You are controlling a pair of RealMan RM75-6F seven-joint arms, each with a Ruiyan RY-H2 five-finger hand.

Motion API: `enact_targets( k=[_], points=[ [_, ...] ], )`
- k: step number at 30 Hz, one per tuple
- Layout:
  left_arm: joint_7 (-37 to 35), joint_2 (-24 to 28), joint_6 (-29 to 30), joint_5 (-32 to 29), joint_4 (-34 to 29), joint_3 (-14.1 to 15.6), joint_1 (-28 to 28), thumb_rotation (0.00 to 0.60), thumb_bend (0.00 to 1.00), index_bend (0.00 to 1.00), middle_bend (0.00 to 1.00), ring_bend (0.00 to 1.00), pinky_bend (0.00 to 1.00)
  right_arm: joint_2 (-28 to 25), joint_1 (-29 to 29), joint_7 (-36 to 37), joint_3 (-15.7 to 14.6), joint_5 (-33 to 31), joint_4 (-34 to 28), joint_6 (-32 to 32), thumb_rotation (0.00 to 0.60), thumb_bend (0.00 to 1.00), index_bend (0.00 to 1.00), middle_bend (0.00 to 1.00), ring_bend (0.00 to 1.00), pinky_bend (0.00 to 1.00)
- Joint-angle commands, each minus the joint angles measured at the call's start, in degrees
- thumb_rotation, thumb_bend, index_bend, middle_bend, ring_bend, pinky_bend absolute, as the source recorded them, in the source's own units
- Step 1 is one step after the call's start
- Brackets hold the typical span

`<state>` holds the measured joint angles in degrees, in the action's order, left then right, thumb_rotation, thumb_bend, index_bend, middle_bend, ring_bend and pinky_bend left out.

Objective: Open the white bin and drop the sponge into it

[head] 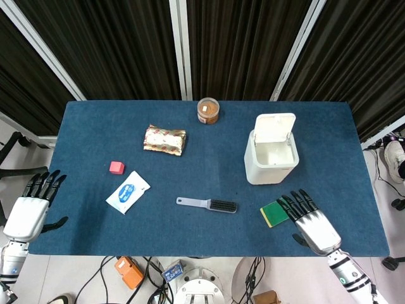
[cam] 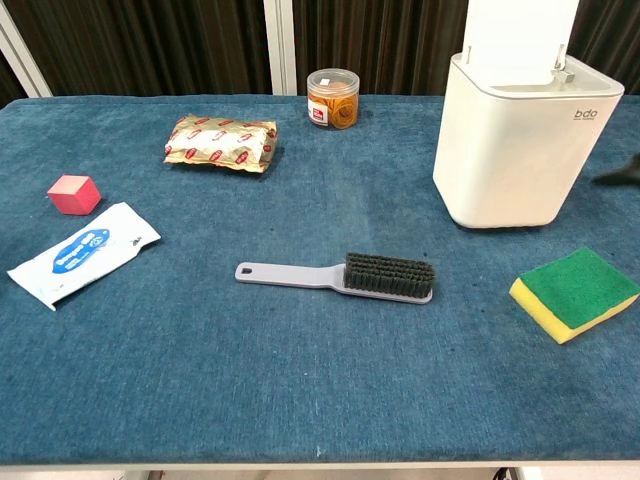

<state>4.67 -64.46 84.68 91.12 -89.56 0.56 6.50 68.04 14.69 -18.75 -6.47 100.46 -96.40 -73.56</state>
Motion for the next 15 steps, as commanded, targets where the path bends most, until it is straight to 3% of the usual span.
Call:
enact_targets(
  k=[1,6,12,14,15],
  points=[
    [-0.3,0.1,0.1,-0.1,0.0,-0.1,0.0,0.600,0.09,0.00,0.00,0.00,0.00,4.0,3.0,-1.2,1.6,-4.5,2.8,7.1,0.600,0.34,0.00,0.14,0.00,0.00],
    [-0.9,0.4,0.0,0.0,0.2,0.0,0.0,0.600,0.09,0.00,0.00,0.00,0.00,7.3,6.0,-1.2,4.0,-10.7,5.4,14.0,0.600,0.37,0.00,0.14,0.00,0.00],
    [-1.5,0.6,0.2,0.1,0.2,0.0,0.0,0.600,0.09,0.00,0.00,0.00,0.00,9.3,8.0,-0.4,5.6,-14.7,7.6,17.8,0.600,0.42,0.00,0.14,0.00,0.00],
    [-1.6,0.6,0.3,0.2,0.3,0.0,-0.1,0.600,0.09,0.00,0.00,0.00,0.00,9.8,8.2,-0.6,5.8,-15.0,8.3,17.6,0.600,0.44,0.08,0.17,0.07,0.04],
    [-1.7,0.6,0.4,0.2,0.3,0.0,-0.1,0.600,0.09,0.00,0.00,0.00,0.00,10.0,8.1,-1.0,5.9,-15.1,8.6,16.9,0.600,0.45,0.16,0.22,0.14,0.09]
  ],
)
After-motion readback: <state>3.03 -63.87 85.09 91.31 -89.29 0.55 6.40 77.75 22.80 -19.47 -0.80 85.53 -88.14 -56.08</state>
